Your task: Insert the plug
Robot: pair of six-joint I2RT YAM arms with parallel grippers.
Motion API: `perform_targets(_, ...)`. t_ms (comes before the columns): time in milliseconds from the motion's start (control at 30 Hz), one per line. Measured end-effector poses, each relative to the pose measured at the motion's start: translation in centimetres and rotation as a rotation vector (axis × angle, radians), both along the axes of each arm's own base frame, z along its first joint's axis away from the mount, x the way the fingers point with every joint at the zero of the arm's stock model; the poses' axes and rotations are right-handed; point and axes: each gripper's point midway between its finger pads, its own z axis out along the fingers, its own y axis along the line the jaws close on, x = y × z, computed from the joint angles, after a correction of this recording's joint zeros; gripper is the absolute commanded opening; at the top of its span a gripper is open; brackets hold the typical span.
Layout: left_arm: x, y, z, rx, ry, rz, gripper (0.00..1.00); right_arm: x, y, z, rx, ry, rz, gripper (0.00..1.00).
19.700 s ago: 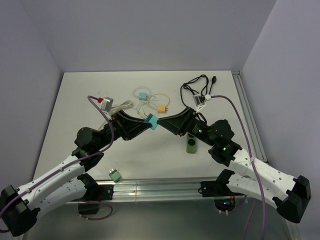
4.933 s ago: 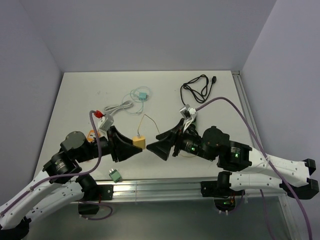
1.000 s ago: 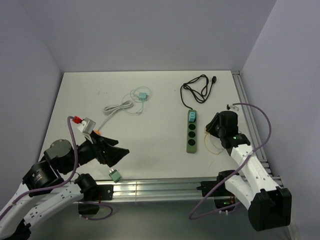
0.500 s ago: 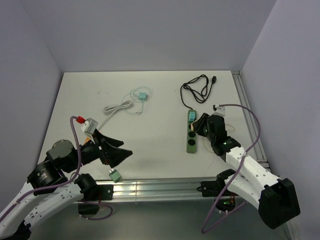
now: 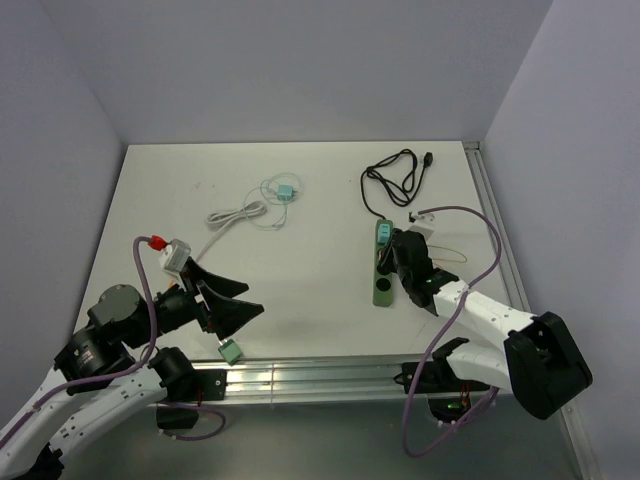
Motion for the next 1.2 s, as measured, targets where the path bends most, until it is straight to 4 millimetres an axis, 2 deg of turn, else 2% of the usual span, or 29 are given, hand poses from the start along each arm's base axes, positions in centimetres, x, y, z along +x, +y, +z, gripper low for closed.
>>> perform_targets(267,0.0,-0.2,-0.2,0.009,0.007,-0.01,0.99,0.5,0.5,0.1,-0.056,-0.02,0.006,0.0)
perform_targets(533,0.0,-0.4,0.0,0.001,0.0,-0.018,0.99,0.8,0.1,0.6,-0.092,-0.043,-0.003,0.0)
perform_targets(1200,-0.2,-0.4,0.1,0.0,-0.001,-0.026,1.0,2.6,0.6,-0.2,-0.169,0.01,-0.004,0.0)
